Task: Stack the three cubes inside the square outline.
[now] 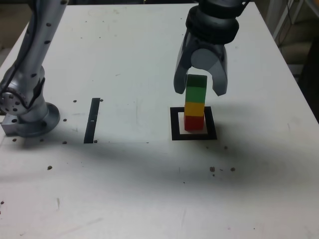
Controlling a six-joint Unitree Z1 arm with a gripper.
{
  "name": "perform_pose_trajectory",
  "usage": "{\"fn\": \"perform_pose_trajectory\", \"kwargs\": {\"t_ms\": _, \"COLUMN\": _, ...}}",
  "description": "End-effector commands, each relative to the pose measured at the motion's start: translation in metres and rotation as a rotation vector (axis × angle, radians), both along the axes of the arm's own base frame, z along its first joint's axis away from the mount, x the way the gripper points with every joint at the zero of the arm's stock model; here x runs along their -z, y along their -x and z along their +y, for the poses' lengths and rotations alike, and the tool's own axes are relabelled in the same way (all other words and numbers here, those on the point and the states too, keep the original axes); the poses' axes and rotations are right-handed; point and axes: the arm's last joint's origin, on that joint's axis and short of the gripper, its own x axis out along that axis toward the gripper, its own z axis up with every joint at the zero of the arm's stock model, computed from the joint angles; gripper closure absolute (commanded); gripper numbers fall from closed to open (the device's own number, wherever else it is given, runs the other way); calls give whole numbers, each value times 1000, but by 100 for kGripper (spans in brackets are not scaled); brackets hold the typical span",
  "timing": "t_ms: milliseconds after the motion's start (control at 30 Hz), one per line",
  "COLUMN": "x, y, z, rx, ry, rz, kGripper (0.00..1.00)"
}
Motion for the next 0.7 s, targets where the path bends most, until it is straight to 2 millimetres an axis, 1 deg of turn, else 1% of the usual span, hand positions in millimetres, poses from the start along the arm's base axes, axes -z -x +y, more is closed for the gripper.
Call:
{"fn": "perform_pose_trajectory", "kwargs": {"t_ms": 0, "x": -6, "y": 5, "z": 1, "rx": 2, "ry": -5, "rz": -5, "kGripper": 0}}
{"fn": "perform_pose_trajectory", "kwargs": {"t_ms": 167, "x": -20, "y": 18, "z": 3, "rx": -2, "ry": -22, "rz": -30, "kGripper": 0}}
{"fn": "perform_pose_trajectory", "kwargs": {"t_ms": 333, "x": -38, "y": 43, "z": 5, "rx": -14, "ry": -41, "rz": -58, "kGripper": 0}}
{"fn": "perform_pose_trajectory", "kwargs": {"t_ms": 500, "x": -54, "y": 73, "z": 9, "rx": -23, "ry": -73, "rz": -82, "kGripper": 0}}
{"fn": "perform_pose_trajectory", "kwargs": {"t_ms": 667, "x": -61, "y": 108, "z": 13, "rx": -24, "ry": -116, "rz": -76, "kGripper": 0}}
